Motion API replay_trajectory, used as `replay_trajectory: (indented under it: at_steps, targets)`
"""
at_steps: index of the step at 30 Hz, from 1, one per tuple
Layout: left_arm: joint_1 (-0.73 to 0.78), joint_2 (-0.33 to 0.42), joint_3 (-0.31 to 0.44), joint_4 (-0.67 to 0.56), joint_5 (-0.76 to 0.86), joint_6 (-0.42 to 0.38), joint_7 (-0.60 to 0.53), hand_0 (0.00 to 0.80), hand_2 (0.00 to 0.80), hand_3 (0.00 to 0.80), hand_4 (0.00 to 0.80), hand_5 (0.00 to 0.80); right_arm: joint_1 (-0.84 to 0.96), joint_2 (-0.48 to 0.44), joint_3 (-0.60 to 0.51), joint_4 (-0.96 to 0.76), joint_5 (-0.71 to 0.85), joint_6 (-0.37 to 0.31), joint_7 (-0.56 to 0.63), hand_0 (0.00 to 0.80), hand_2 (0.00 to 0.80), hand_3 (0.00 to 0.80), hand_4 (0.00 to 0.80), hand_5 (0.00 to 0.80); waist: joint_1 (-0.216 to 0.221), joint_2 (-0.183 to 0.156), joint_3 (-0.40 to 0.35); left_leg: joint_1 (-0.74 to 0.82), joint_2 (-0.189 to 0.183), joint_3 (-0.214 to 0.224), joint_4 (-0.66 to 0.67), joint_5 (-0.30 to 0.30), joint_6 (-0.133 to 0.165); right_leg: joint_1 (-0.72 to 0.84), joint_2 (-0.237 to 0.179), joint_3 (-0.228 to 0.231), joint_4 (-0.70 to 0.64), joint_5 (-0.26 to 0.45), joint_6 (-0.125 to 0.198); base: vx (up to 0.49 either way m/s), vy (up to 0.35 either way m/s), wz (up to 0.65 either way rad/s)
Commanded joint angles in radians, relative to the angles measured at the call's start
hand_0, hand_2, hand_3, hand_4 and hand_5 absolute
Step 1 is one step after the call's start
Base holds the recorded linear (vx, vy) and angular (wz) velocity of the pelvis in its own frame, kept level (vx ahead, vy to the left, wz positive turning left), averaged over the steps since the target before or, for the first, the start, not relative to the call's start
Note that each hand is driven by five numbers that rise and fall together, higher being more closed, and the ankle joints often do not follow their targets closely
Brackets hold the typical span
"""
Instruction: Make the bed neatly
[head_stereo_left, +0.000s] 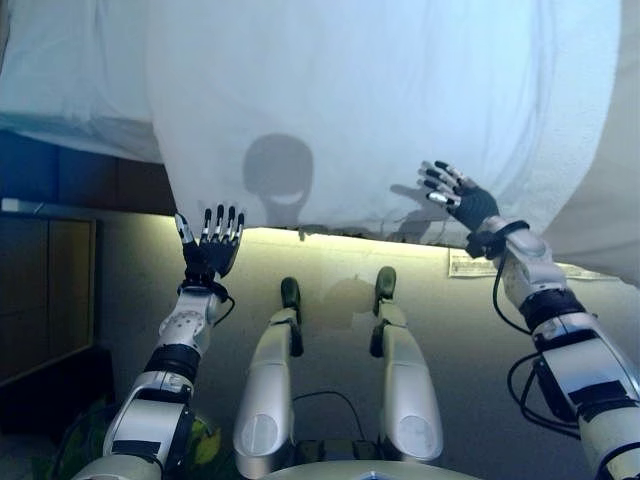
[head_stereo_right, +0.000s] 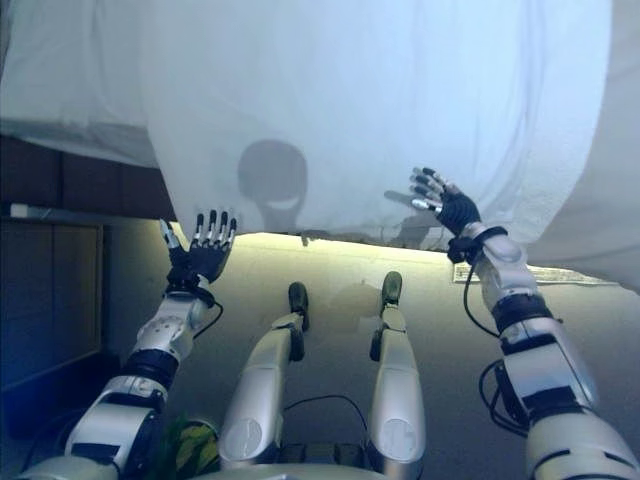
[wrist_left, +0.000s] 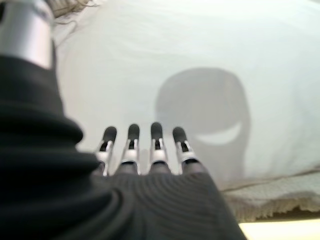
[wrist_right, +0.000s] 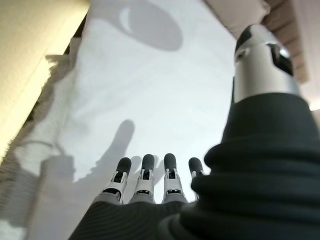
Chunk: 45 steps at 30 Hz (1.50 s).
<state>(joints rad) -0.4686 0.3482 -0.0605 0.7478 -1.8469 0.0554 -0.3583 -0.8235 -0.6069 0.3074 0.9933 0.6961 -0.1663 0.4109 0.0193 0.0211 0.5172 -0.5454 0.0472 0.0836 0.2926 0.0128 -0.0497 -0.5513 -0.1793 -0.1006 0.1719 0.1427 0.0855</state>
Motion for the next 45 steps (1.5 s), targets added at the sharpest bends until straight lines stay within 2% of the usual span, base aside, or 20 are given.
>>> replay_trajectory:
  at_steps: [1, 6, 13, 17, 22, 31, 39, 45]
  targets:
    - [-0.049, 0.025, -0.024, -0.003, 0.068, 0.001, -0.068, 0.000, 0.000, 0.000, 0.000, 0.000, -0.115, -0.086, 0.043, 0.048, -0.014, 0.007, -0.061, 0.000, 0.000, 0.000, 0.000, 0.000, 0.035, 0.060, 0.003, -0.031, -0.030, -0.010, -0.053, 0.063, -0.012, -0.055, -0.005, -0.056, 0.131, -0.065, 0.025, 0.026, -0.060, 0.24]
    - [-0.082, 0.020, -0.049, -0.025, 0.061, -0.014, -0.072, 0.000, 0.000, 0.000, 0.000, 0.000, -0.214, -0.095, 0.059, 0.106, -0.068, 0.015, -0.136, 0.000, 0.000, 0.000, 0.000, 0.000, 0.054, 0.081, 0.003, -0.097, -0.029, -0.034, -0.056, 0.085, -0.017, -0.124, -0.003, -0.069, 0.167, -0.071, 0.022, 0.030, -0.074, 0.15]
    - [-0.092, 0.010, -0.079, -0.110, 0.043, -0.051, -0.091, 0.000, 0.000, 0.000, 0.000, 0.000, -0.323, -0.146, 0.121, 0.136, -0.135, 0.096, -0.201, 0.000, 0.000, 0.000, 0.000, 0.000, 0.082, 0.111, 0.003, -0.232, -0.026, -0.073, -0.012, 0.106, -0.018, -0.273, -0.004, -0.059, 0.261, -0.093, 0.013, 0.002, -0.080, 0.17]
    - [-0.101, 0.020, -0.076, -0.154, 0.036, -0.078, -0.087, 0.000, 0.000, 0.000, 0.000, 0.000, -0.351, -0.160, 0.133, 0.159, -0.164, 0.135, -0.224, 0.000, 0.000, 0.000, 0.000, 0.000, 0.093, 0.117, 0.003, -0.306, -0.027, -0.094, 0.029, 0.101, -0.017, -0.346, -0.009, -0.050, 0.313, -0.105, 0.008, -0.041, -0.101, 0.19]
    - [-0.127, 0.033, -0.076, -0.191, 0.042, -0.095, -0.073, 0.000, 0.000, 0.000, 0.000, 0.000, -0.368, -0.165, 0.156, 0.189, -0.198, 0.216, -0.210, 0.000, 0.000, 0.000, 0.000, 0.000, 0.099, 0.122, 0.003, -0.389, -0.028, -0.117, 0.082, 0.093, -0.014, -0.428, -0.011, -0.034, 0.375, -0.117, 0.002, -0.063, -0.086, 0.16]
    - [-0.136, 0.028, -0.083, -0.182, 0.046, -0.098, -0.079, 0.000, 0.000, 0.000, 0.000, 0.000, -0.299, -0.137, 0.131, 0.235, -0.211, 0.279, -0.129, 0.000, 0.000, 0.000, 0.000, 0.000, 0.083, 0.122, 0.003, -0.417, -0.024, -0.112, 0.108, 0.083, -0.017, -0.457, -0.006, -0.028, 0.370, -0.106, -0.001, -0.072, -0.002, 0.03]
    - [-0.146, 0.013, -0.088, -0.166, 0.042, -0.120, -0.103, 0.000, 0.000, 0.000, 0.000, 0.000, -0.239, -0.125, 0.094, 0.266, -0.243, 0.326, -0.150, 0.000, 0.000, 0.000, 0.000, 0.000, 0.063, 0.130, 0.003, -0.403, -0.020, -0.089, 0.106, 0.080, -0.019, -0.450, -0.012, -0.026, 0.342, -0.087, 0.001, -0.066, 0.062, -0.10]
    - [-0.143, 0.009, -0.081, -0.189, 0.047, -0.137, -0.079, 0.000, 0.000, 0.000, 0.000, 0.000, -0.204, -0.122, 0.063, 0.244, -0.217, 0.298, -0.161, 0.000, 0.000, 0.000, 0.000, 0.000, 0.047, 0.130, 0.003, -0.381, -0.017, -0.073, 0.117, 0.064, -0.019, -0.431, -0.008, -0.019, 0.333, -0.087, -0.001, -0.047, 0.063, -0.05]
